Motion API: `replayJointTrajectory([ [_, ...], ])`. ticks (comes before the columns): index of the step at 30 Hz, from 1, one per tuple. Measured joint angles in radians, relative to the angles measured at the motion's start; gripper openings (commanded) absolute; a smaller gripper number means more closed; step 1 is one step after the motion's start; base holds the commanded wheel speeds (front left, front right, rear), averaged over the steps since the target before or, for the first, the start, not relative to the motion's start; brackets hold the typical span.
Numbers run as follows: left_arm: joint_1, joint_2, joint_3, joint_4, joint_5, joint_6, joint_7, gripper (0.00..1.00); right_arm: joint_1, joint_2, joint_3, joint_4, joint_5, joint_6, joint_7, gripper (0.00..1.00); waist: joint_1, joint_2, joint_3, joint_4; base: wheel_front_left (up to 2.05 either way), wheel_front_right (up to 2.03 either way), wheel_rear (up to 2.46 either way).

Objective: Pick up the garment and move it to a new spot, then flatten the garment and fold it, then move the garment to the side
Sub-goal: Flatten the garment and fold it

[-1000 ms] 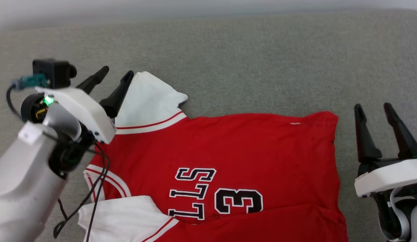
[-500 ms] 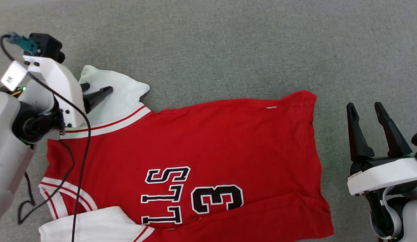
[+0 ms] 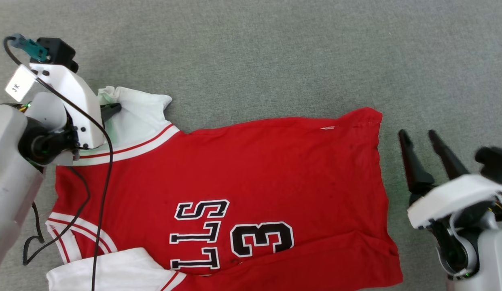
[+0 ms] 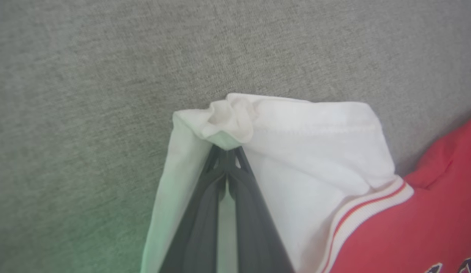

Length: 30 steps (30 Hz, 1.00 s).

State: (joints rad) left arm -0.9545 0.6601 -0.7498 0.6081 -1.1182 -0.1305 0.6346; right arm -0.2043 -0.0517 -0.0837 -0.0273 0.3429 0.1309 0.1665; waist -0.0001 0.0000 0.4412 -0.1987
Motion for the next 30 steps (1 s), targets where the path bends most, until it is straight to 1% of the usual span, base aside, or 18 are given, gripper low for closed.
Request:
replayJointTrajectory([
  [2,-0.002,-0.006,-0.009,-0.002,0.005,0.000,-0.028,0.00,-0.031,-0.006,0.006,0.040,0.011,0.000,0.077,1.00,0.0000,0.0000,-0.010,0.009,0.00,0.00,0.00],
  [8,-0.023,-0.035,-0.031,-0.030,0.006,0.000,-0.097,0.00,-0.139,-0.088,0.048,0.149,0.043,0.000,0.294,1.00,0.0000,0.0000,-0.038,0.057,0.00,0.00,0.00],
  [14,-0.065,-0.032,-0.056,-0.088,0.006,0.000,-0.137,0.00,-0.248,-0.153,0.100,0.246,0.044,0.000,0.468,1.00,0.0001,0.0000,-0.045,0.115,0.00,0.00,0.00],
  [19,-0.079,-0.022,-0.078,-0.128,-0.006,0.000,-0.156,0.00,-0.316,-0.183,0.142,0.323,0.048,0.000,0.598,1.00,0.0001,-0.0001,-0.029,0.150,0.00,0.00,0.00],
  [21,-0.079,-0.020,-0.086,-0.137,-0.013,0.000,-0.166,0.00,-0.336,-0.191,0.144,0.351,0.054,0.000,0.658,1.00,0.0000,0.0000,-0.023,0.160,0.00,0.00,0.00],
  [22,-0.079,-0.019,-0.089,-0.141,-0.015,0.000,-0.173,0.00,-0.344,-0.192,0.143,0.358,0.054,0.000,0.678,0.22,0.0000,0.0000,-0.021,0.164,0.00,0.00,0.00],
  [23,-0.079,-0.017,-0.093,-0.143,-0.017,0.000,-0.179,0.00,-0.350,-0.194,0.143,0.364,0.054,0.000,0.698,0.00,0.0000,0.0000,-0.020,0.168,0.00,0.00,0.00],
  [25,-0.079,-0.014,-0.099,-0.144,-0.022,0.000,-0.195,0.00,-0.360,-0.193,0.138,0.371,0.054,0.000,0.724,0.00,0.0000,-0.0001,-0.019,0.174,0.00,0.00,0.00],
  [27,-0.078,-0.015,-0.104,-0.141,-0.024,0.000,-0.215,0.00,-0.362,-0.187,0.135,0.368,0.054,0.000,0.724,0.00,0.0000,0.0000,-0.022,0.177,0.00,0.00,0.00],
  [30,-0.077,-0.015,-0.112,-0.134,-0.021,0.000,-0.259,0.00,-0.365,-0.189,0.120,0.346,0.043,0.000,0.682,0.00,0.0001,0.0000,-0.035,0.180,0.00,0.00,0.00],
])
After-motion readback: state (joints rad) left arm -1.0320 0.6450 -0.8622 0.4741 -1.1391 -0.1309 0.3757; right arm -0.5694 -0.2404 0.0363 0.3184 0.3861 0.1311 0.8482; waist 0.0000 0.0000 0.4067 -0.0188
